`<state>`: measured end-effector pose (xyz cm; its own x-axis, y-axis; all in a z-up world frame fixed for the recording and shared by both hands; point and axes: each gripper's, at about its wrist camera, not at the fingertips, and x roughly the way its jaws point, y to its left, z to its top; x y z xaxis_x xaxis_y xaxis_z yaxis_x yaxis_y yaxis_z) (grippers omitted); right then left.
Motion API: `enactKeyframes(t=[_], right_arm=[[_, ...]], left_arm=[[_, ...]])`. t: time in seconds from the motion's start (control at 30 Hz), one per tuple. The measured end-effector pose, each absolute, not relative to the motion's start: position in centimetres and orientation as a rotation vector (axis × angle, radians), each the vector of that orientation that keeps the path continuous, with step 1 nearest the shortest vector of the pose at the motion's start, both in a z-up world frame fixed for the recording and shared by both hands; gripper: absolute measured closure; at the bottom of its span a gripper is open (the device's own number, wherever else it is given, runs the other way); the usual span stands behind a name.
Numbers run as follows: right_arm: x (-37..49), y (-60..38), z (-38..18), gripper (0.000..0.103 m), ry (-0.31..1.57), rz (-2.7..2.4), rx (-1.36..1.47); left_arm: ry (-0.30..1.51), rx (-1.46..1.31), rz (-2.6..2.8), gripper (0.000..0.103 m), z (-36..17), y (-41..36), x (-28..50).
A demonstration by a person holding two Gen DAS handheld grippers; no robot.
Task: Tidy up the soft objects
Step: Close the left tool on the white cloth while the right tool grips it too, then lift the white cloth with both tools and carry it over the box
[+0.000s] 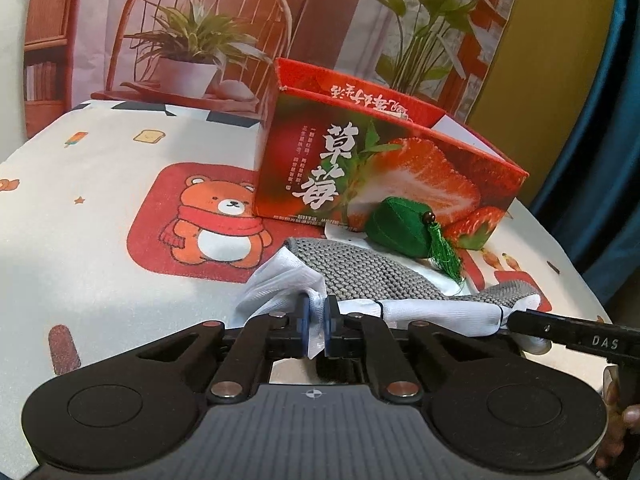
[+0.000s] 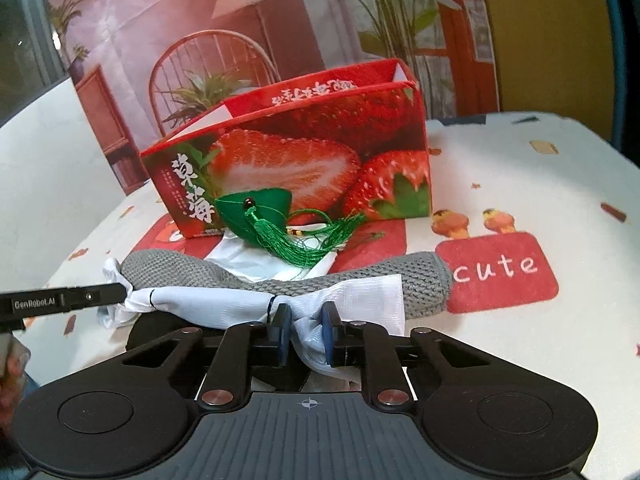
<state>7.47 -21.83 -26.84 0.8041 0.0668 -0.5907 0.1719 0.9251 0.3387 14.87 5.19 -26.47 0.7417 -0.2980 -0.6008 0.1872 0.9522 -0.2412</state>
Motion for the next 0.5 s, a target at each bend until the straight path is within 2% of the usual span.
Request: enactKeyframes(t=[0.07, 0.3, 0.5], right_arm=[[7.4, -22.2, -27.0, 0.071, 0.637, -0.071, 0.420], [7.8, -23.6, -28.0, 0.070, 0.633, -0.081, 0.562], [8.3, -22.8, -27.6, 0.090, 0.629, -0.060, 0.534]], left_arm=[[0.693, -0.165, -0.266, 0.095, -26.6, 5.2, 14.9], [0.707, -0.154, -0.268, 0.095, -27.0, 5.1, 15.0], [0.699, -0.168, -0.275, 0.095, -26.9, 5.2, 15.0]])
